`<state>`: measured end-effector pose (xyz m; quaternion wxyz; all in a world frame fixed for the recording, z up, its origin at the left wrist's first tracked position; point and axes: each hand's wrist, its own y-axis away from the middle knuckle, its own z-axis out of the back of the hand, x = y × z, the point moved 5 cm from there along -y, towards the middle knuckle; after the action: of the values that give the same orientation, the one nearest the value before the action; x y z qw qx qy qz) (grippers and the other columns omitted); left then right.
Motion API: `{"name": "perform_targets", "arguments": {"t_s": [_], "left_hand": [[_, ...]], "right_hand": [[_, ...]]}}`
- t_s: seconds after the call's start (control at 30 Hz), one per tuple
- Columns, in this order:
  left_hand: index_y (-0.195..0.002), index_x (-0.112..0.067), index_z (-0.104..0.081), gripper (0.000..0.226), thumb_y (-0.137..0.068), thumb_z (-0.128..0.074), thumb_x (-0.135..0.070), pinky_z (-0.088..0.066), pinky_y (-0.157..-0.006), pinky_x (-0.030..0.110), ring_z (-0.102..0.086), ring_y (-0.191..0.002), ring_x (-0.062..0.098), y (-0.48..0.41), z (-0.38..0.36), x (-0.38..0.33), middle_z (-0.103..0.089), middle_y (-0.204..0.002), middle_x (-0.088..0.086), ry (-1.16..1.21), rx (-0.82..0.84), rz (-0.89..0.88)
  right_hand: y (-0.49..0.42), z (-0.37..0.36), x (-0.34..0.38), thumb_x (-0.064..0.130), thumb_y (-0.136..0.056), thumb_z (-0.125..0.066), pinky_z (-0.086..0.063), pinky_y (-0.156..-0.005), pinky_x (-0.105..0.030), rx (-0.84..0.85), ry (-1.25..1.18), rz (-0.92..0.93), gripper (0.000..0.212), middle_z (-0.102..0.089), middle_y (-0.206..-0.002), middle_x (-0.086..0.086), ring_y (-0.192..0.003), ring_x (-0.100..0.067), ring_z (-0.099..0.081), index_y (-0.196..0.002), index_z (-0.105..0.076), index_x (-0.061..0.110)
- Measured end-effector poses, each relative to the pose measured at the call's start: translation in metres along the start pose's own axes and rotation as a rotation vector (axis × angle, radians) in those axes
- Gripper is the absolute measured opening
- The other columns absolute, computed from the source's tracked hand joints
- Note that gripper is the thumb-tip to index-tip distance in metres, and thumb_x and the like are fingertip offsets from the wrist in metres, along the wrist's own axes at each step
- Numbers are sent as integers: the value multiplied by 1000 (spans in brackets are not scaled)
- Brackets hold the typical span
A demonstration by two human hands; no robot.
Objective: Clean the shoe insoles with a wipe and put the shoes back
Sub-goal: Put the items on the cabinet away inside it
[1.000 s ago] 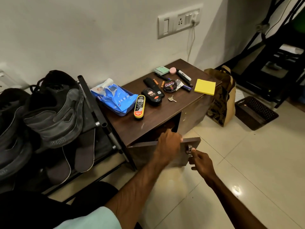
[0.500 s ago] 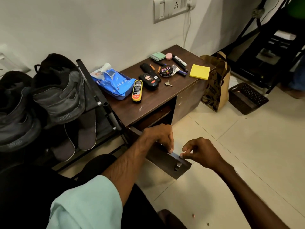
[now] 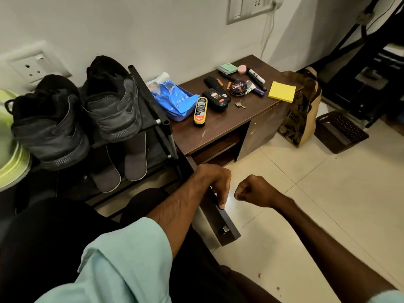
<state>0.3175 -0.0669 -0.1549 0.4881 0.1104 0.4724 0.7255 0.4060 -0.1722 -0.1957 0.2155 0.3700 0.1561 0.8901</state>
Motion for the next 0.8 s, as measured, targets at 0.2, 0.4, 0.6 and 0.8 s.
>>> {"name": "perform_targets", "arguments": {"t_s": [0.2,0.4,0.6,0.8], "left_hand": [[-118,-6,-67,39,-86,-78,-26,-48,-103,49,-63,-114,28,-13,27,-5,-69,-119,10,30,-250,-69],[-123,-14,-56,27,-97,-61,-17,-48,-99,41,-54,-118,26,-40,61,9,-58,-124,8,7,-755,-36],[-117,-14,-56,27,-91,-65,-12,-47,-92,38,-53,-114,26,-66,73,3,-55,-121,9,44,-863,-31],[-121,-15,-55,30,-93,-66,-20,-50,-90,36,-53,-114,24,-71,79,-9,-55,-123,7,33,-941,-46]], "right_hand": [[-51,41,5,16,-94,-69,-52,-98,-40,-233,411,22,38,-63,-131,-12,-122,-29,-58,-130,-63,6],[-123,68,5,27,-92,-68,-32,-120,-43,-173,945,22,69,-33,-162,-16,-153,-32,-24,-152,-39,6],[-165,81,-23,48,-97,-60,-14,-124,-62,-32,1360,-198,83,-14,-171,-11,-158,-37,-1,-163,-20,17],[-168,66,-28,50,-103,-43,-25,-119,-52,-29,1591,-333,61,-35,-158,-11,-148,-36,-26,-157,-32,25]]}}
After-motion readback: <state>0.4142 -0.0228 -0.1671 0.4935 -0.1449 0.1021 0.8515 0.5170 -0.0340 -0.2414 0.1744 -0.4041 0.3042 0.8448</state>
